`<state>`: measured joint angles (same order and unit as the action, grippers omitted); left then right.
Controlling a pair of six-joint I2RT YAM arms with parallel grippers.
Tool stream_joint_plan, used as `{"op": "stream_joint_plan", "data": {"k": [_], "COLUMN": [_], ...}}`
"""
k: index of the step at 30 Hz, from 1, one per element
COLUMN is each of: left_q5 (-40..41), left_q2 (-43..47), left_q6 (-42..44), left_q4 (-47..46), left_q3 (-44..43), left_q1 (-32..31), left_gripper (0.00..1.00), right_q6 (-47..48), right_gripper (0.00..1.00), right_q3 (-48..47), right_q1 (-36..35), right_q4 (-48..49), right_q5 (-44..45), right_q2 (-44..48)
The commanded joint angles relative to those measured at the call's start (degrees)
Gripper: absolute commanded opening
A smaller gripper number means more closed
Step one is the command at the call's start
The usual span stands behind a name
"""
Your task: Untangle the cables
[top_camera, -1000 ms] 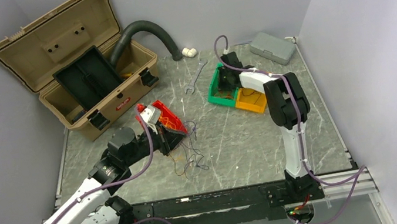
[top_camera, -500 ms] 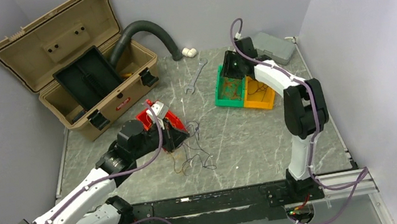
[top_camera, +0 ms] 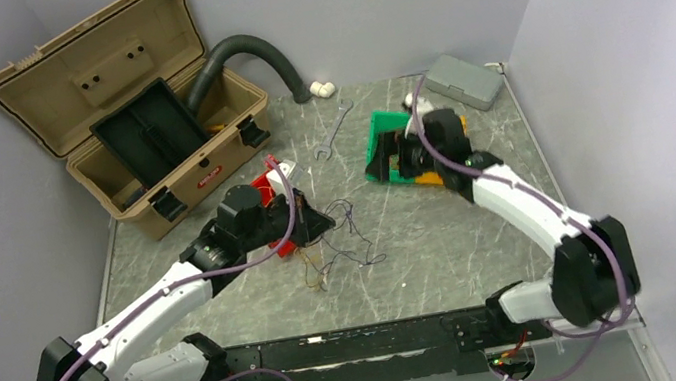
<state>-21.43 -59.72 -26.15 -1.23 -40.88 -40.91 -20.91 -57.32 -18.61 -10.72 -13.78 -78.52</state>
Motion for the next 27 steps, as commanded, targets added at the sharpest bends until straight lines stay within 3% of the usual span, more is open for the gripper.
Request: {"op": "stream_joint_plan", "data": {"k": [1,8,18,23,27], "left_q5": [-3.1,-2.7,-0.9,-0.2,0.7], "left_q2": [-2.2,-1.8,-3.7,-4.2,-4.8], "left_q6": [1.2,0.8,1.4,1.3,2.2], "left_q4": [-1.5,-1.8,-0.6,-0.5,1.0], "left_q3": [-4.6,-4.3,-5.4,-6.1,-7.0], "left_q1": [0.0,-0.1,-0.1,-0.1,-0.1], "left_gripper": [0.0,0.0,0.0,0.0,0.0], "right_q6": [4.9,4.0,5.5,5.6,7.7], "right_gripper": [1.0,0.99,0.88,0.76,0.52], "right_q3": [11.5,24.6,28.0,27.1,24.3], "right_q1": [-5.0,-9.5,-10.8,-12.8,-15.9], "right_q4": [11.9,23.7,30.3,30.9,27.5], "right_q5": [-12.2,-20.1,-27.3,-28.2,-24.8], "right_q2": [10.6,26.7,29.0,27.0,25.1]}}
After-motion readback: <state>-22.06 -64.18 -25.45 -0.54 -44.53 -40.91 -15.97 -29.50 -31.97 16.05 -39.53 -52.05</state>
